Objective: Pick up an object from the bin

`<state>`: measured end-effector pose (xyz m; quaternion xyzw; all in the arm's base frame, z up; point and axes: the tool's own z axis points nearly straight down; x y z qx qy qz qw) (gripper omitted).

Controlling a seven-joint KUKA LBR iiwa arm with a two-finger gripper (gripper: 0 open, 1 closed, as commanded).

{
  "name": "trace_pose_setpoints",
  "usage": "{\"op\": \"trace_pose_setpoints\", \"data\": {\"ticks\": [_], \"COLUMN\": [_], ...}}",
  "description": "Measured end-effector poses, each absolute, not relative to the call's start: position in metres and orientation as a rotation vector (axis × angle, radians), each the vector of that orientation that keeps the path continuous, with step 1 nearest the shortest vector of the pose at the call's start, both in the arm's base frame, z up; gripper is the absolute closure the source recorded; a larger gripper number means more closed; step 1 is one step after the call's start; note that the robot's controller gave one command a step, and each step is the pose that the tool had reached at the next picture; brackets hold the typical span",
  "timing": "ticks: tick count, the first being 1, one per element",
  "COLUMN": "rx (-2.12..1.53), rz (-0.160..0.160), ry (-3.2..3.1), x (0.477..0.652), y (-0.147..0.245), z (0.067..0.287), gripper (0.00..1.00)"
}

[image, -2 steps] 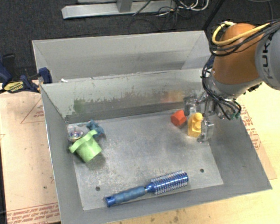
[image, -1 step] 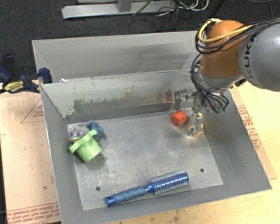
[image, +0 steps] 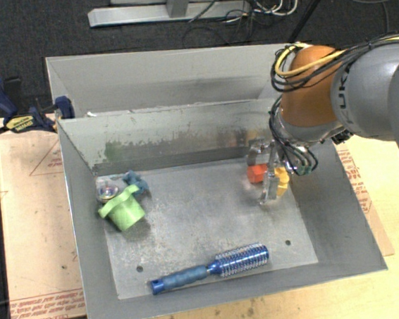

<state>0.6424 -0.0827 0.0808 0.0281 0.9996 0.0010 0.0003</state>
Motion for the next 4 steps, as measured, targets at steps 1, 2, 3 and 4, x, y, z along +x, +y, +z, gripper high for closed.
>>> {"op": "trace_pose_setpoints", "data": {"ticks": [1,2,3,4], "rx": [0.086,0.086,-0.164,-0.167], "rz": [0.001,0.001,0.000,0.001], "ry": [3.138,3.138,3.135,3.134], "x": [0.643,0.643,0.617,0.617], "y": [-0.083,-0.083,-0.129,-0.127], "z": [0.082,0.082,0.070,0.071], "gripper": [1.00,0.00,0.00,1.00]}}
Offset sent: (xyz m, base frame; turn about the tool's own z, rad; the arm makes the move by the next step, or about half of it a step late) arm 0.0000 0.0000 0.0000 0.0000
